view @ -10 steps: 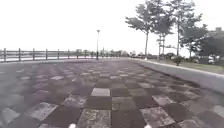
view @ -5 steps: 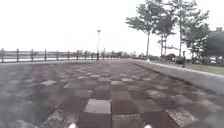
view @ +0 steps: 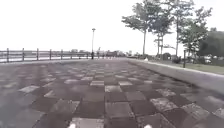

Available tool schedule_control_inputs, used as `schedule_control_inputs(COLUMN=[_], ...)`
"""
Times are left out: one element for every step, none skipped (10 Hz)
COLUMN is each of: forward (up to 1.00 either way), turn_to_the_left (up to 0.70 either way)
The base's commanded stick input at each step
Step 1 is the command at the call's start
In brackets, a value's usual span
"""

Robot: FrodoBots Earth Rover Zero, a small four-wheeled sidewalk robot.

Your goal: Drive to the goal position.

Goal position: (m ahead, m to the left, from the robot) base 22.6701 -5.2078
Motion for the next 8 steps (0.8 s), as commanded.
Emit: schedule_control_inputs(forward=[1.0,1.0,1.0,1.0,1.0,1.0,1.0,1.0], turn_to_the_left=[0.0,0.0,0.0,0.0,0.0,0.0,0.0,0.0])
